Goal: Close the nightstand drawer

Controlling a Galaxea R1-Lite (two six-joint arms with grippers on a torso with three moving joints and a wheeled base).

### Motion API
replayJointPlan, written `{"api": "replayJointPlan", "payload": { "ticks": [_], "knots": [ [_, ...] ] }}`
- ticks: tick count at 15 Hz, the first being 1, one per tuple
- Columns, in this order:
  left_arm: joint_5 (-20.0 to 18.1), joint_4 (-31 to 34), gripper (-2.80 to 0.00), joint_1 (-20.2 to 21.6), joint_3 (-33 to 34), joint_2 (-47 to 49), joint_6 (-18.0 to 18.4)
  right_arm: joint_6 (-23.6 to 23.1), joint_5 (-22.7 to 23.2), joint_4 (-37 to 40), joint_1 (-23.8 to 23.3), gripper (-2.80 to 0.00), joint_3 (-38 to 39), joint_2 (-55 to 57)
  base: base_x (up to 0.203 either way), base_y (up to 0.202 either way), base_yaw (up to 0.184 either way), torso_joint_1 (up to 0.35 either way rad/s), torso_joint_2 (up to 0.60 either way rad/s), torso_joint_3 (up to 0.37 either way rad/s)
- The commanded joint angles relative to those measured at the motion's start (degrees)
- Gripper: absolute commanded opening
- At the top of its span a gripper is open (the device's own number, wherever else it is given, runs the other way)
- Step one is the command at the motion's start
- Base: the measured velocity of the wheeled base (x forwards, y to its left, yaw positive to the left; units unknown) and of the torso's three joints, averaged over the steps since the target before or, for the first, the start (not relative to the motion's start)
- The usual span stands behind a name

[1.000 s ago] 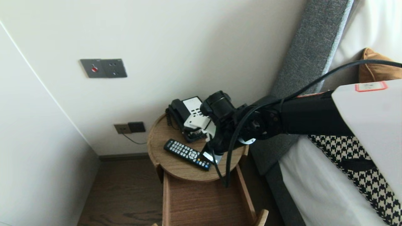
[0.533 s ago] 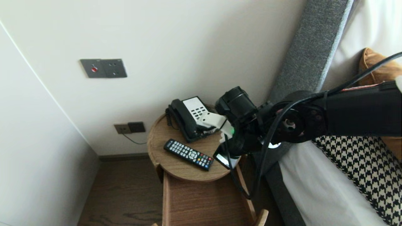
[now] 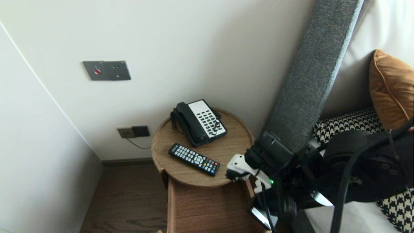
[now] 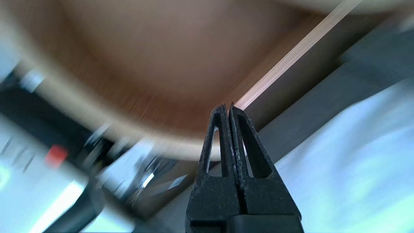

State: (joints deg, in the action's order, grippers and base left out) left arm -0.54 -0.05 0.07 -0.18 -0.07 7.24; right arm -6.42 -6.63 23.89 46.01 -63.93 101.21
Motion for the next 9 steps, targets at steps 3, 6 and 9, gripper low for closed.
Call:
{"api": "replayJointPlan", "payload": {
  "ticks": [3,6,9],
  "knots": [
    [0.0,0.0,-2.8,0.0,0.0,0.1,0.1,3.4,5.1,-0.1,1.5,-2.8,12.0,-6.3,0.0,0.0,0.0,0.0,0.0,0.0],
    [0.0,0.0,-2.8,0.0,0.0,0.1,0.1,5.1,6.6,-0.3,1.6,-2.8,17.5,-9.1,0.0,0.0,0.0,0.0,0.0,0.0],
    [0.0,0.0,-2.8,0.0,0.0,0.1,0.2,6.0,7.6,-0.7,1.5,-2.8,21.1,-10.6,0.0,0.0,0.0,0.0,0.0,0.0]
  ]
}}
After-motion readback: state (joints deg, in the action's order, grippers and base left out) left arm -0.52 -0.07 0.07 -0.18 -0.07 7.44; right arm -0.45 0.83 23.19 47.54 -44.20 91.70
